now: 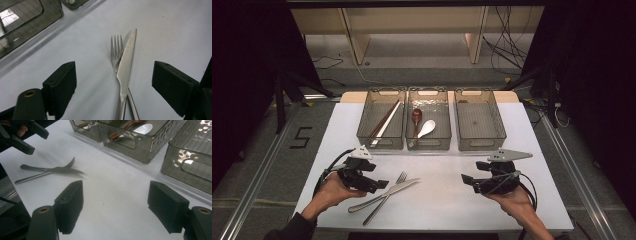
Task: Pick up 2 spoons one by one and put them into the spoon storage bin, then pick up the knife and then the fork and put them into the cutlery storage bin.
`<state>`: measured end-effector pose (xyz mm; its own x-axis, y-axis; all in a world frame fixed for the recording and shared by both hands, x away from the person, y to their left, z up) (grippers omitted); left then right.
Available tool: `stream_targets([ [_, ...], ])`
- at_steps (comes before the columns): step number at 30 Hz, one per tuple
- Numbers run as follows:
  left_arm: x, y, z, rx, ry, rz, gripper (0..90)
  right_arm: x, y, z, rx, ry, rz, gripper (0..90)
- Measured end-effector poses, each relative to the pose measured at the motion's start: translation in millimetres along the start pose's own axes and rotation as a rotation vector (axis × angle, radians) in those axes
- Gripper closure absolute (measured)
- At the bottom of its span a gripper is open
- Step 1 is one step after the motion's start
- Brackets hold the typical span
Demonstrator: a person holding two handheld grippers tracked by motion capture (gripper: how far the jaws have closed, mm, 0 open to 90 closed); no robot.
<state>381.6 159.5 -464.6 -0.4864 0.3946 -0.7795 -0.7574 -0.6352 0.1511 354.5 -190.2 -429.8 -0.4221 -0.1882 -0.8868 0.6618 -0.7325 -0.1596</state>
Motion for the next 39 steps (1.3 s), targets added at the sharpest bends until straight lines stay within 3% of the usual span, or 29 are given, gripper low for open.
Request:
stream_targets([
  [10,0.2,-0.7,-1.8,-0.011,-0.053,-0.032,18.7,8.4,7.4,9.1,0.024,0.004,-0.03,27.9],
  [22,12.9,3.7,-10.4,-0.011,-0.214,-0.086,20.4,12.2,8.1,10.9,0.022,-0.004,-0.035,27.7],
  [29,19.9,0.2,-11.4,-0.026,-0.269,-0.104,25.8,12.8,7.1,10.7,0.02,-0.009,-0.039,27.7],
  [39,26.7,1.1,-14.5,-0.008,-0.339,-0.13,34.2,12.5,7.5,10.4,0.018,-0.008,-0.039,27.7],
])
Point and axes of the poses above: each handheld gripper's, and its own axes: z roughly backward along the jaws, x roughly out of its underside, y roughly to its right, the point moved 5 cm from there along -z, roughly forward along the jaws, and after that the axes turned 12 degrees about y, right-handed, at the moved point
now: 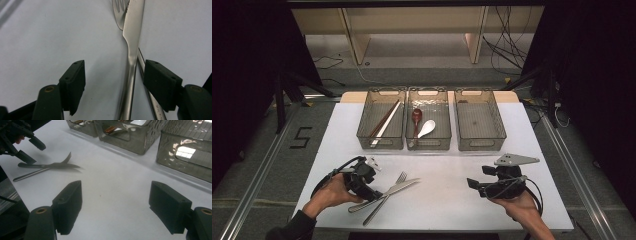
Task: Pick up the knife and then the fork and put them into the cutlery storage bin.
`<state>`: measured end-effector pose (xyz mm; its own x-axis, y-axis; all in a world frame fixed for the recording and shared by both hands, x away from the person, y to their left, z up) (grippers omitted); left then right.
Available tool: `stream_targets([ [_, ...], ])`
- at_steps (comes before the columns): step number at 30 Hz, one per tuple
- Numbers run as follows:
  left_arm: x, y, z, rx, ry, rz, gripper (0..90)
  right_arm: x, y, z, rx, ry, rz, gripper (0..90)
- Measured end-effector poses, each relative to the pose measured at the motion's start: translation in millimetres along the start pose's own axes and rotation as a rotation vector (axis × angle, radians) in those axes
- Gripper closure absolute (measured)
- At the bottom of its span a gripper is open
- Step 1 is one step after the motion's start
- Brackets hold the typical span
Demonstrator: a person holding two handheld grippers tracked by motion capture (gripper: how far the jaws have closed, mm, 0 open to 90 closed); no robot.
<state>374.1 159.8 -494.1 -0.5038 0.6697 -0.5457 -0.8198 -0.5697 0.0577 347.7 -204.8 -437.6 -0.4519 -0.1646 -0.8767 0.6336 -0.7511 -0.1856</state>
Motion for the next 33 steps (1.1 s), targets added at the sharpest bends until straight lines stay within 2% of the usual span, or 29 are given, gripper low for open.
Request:
stream_targets([
  [7,4.3,2.2,-3.7,0.0,-0.045,-0.016,42.3,-1.0,-1.2,0.2,-0.003,0.001,0.005,27.7],
  [12,4.8,3.2,-5.0,0.003,-0.043,-0.02,45.8,-1.2,-3.4,0.1,-0.004,-0.002,0.009,27.7],
  [24,6.7,9.4,-10.9,0.032,-0.089,-0.046,56.8,-2.4,-5.2,0.0,-0.007,0.001,0.02,27.8],
  [27,6.3,11.5,-13.3,0.042,-0.112,-0.057,60.1,-2.4,-5.2,0.1,-0.008,0.001,0.021,27.8],
  [33,5.4,12.6,-17.0,0.034,-0.148,-0.064,68.0,-2.2,-6.1,-1.2,-0.013,-0.002,0.022,27.9],
])
Point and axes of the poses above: each handheld gripper's, and its own axes: z roughly backward along the jaws, x roughly out of its underside, y roughly to its right, the point moved 5 cm from there along -z, roughly forward along the jaws, and after that the axes turned 12 degrees about y, right-handed, at the moved point
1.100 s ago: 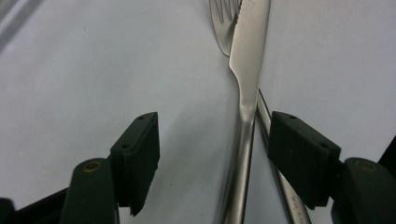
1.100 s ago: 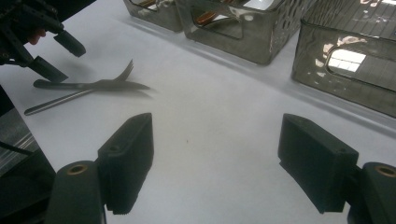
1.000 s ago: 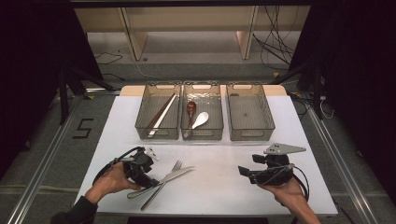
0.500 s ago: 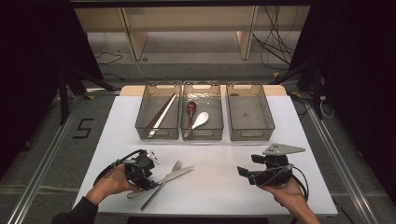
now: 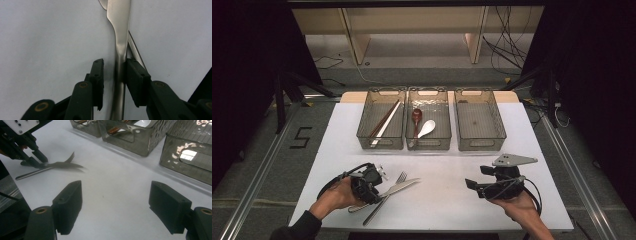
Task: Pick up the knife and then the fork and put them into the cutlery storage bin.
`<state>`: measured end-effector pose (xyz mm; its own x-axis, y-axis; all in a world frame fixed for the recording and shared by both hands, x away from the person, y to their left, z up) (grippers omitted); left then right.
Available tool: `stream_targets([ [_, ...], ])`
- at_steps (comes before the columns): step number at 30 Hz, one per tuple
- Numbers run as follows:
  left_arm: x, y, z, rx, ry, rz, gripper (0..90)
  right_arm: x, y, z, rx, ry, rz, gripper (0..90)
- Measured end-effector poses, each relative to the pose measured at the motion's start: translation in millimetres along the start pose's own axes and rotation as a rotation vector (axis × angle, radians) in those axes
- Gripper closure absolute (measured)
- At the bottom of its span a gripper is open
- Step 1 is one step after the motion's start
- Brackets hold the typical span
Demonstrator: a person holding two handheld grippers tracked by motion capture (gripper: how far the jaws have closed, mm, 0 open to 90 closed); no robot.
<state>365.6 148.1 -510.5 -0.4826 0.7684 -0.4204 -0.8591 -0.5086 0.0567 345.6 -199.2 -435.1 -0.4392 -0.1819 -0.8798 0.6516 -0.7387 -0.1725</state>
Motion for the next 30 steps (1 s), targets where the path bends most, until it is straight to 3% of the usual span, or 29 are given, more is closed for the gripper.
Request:
stream_targets([
  [9,-2.6,1.2,-2.3,-0.025,-0.013,-0.001,76.3,0.2,-0.6,-1.5,-0.001,-0.004,0.002,28.4],
  [12,-2.3,1.0,-1.7,-0.025,-0.016,-0.03,77.5,0.3,-0.9,-1.7,-0.002,-0.007,0.001,28.4],
  [16,-2.3,3.0,-2.0,-0.029,0.002,-0.04,78.8,0.3,-1.1,-1.9,-0.001,-0.007,0.004,28.5],
  [30,-4.8,0.5,1.3,-0.025,0.04,-0.014,79.3,-0.3,-0.6,-1.3,-0.003,0.0,0.005,28.5],
])
Point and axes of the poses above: each handheld gripper's, and its own axes: z roughly backward along the jaws, x roughly out of its underside, y roughly to its right, the point moved 5 cm from there along -z, roughly forward along the jaws, and after that the axes turned 12 degrees about y, right-handed, at the moved point
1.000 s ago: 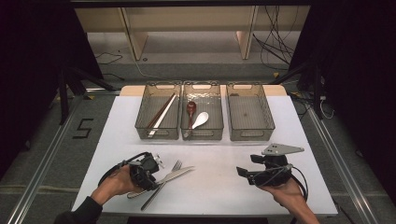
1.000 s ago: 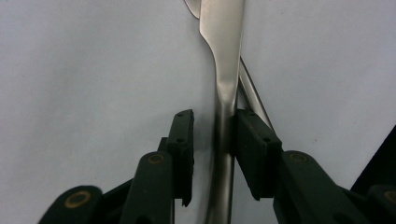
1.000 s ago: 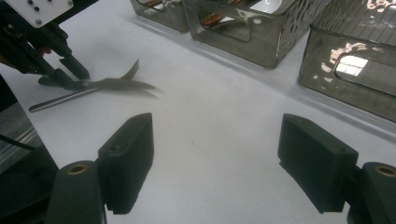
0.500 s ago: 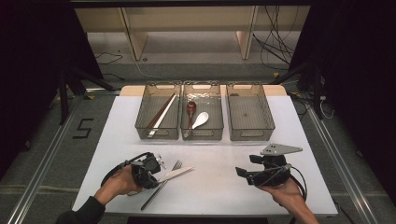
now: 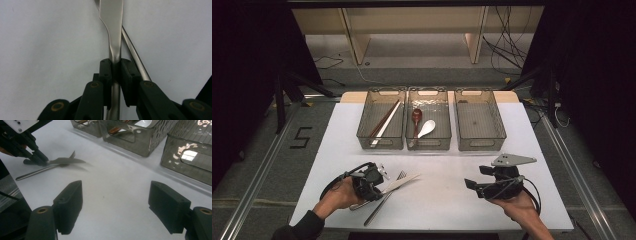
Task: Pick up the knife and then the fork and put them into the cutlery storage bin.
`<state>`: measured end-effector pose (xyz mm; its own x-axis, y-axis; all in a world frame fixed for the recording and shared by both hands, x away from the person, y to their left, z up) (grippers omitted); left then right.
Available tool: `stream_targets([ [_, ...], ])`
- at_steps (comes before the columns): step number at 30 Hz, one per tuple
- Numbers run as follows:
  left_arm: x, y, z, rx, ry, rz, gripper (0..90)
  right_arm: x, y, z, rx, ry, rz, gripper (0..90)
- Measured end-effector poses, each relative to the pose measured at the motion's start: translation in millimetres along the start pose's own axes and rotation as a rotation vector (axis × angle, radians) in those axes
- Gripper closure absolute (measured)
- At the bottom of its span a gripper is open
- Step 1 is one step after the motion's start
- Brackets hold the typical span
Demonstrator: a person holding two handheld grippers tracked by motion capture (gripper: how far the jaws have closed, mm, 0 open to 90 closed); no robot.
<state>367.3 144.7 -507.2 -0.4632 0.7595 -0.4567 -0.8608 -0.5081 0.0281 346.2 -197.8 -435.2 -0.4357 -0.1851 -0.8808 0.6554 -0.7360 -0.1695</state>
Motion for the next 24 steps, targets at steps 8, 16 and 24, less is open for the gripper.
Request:
stream_targets([
  [8,-3.0,1.5,1.2,0.022,0.026,0.004,79.3,0.0,-0.2,-0.1,0.0,0.001,0.002,28.5],
  [16,-9.6,6.4,6.7,0.066,0.061,0.021,79.4,-0.2,-0.6,-0.2,-0.002,0.001,-0.001,28.5],
  [24,-16.0,14.8,10.2,0.125,0.073,0.032,79.4,-0.6,-4.7,-2.0,-0.021,0.001,0.003,28.5],
])
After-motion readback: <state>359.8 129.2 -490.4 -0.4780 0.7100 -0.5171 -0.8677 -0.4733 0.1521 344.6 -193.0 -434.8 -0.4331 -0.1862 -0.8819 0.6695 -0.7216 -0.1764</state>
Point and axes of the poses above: each handheld gripper's, and its own axes: z roughly backward along the jaws, x roughly out of its underside, y roughly to its right, the point moved 5 cm from there along -z, roughly forward along the jaws, and after that the axes turned 12 degrees about y, right-handed, at the moved point
